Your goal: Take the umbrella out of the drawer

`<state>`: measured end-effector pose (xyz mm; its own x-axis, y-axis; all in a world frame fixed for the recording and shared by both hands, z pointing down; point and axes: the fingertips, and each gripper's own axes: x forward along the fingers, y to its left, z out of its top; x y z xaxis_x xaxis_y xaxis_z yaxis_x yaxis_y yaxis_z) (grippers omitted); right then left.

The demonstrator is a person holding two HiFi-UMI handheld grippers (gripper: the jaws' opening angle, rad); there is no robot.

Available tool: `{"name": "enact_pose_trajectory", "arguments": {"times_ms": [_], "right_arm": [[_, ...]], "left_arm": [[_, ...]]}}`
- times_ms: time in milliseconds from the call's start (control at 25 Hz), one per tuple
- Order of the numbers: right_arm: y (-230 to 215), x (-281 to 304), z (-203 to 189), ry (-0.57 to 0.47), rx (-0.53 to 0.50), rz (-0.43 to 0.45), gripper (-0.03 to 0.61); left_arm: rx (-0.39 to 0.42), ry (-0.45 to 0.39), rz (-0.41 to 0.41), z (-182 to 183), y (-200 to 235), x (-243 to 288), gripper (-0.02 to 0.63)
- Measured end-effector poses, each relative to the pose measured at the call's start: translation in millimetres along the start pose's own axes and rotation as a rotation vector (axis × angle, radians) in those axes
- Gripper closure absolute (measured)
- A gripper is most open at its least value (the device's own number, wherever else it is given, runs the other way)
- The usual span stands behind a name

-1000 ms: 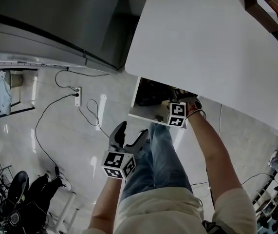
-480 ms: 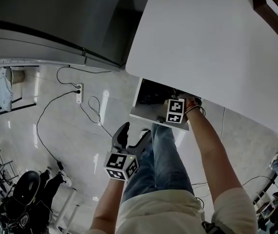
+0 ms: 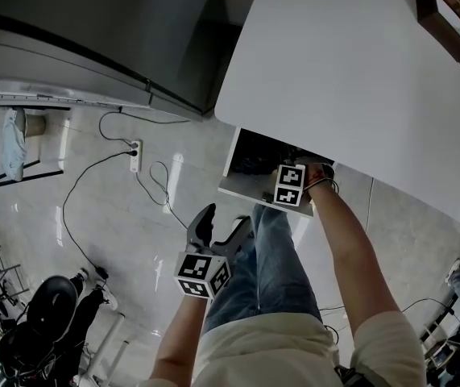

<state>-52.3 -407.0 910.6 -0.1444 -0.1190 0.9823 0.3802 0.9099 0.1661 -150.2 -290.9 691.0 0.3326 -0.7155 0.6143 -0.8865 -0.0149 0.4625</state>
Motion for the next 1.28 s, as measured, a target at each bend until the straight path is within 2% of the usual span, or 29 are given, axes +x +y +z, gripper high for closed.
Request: {"name": "enact_pose_trajectory", "arguments": {"times_ms": [320, 440, 760, 1200, 1280], "right_arm": [[6, -46, 12, 0.019, 0.011, -0.038, 0.33], [12, -67, -1, 0.004, 0.025, -0.073, 0.33], [19, -132, 22, -0.001, 0.164, -0.145, 0.33], [57, -228, 42, -0.135, 0.521, -0.228, 0.328], [66, -245, 45, -0.173, 0.591, -0.239, 0.328]], "left_arm": [[0.038, -0.027, -0.006, 7, -10, -27, 0.252], [0.072, -0.043, 0.003, 2, -27, -30, 0.252], [0.115, -0.064, -0.029, 14, -20, -76, 0.252], [0.169, -0.119, -0.066, 14, -42, -122, 0.253], [0.178, -0.117, -0.071, 12, -47, -129, 0.278]]}}
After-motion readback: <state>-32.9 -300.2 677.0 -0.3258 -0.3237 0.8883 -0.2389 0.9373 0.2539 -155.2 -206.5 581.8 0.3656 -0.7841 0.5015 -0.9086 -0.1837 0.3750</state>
